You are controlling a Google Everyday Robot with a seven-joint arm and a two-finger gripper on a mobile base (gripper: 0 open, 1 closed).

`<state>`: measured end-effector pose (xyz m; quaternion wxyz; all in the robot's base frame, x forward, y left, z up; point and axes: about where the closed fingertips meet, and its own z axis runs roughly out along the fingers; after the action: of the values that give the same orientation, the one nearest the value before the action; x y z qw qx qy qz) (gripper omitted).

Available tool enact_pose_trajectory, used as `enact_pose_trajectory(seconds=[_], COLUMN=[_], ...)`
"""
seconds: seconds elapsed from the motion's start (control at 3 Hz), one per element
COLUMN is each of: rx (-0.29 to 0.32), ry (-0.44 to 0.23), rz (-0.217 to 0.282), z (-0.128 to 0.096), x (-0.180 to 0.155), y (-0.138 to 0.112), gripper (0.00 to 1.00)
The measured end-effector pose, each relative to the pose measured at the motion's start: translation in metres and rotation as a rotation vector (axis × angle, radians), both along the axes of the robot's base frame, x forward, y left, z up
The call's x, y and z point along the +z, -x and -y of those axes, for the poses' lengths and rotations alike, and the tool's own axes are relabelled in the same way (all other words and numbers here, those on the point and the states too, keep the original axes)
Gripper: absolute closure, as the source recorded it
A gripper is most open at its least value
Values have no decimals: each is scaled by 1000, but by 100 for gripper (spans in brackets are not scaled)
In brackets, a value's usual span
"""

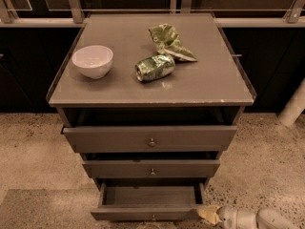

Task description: Close bottom drawer

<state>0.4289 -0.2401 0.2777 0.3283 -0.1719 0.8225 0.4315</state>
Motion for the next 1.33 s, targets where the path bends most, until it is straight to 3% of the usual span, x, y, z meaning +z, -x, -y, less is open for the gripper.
enact_pose_trajectory(seconds=[0.33, 0.67, 1.0, 1.33], rx=[-72, -179, -258, -309], ry=[-38, -83, -106, -111], rz=[-80, -187, -252, -237], z=[9, 21, 30, 37], x=[-38, -98, -140, -157], y=[8, 18, 24, 4], gripper=[100, 100, 100, 100])
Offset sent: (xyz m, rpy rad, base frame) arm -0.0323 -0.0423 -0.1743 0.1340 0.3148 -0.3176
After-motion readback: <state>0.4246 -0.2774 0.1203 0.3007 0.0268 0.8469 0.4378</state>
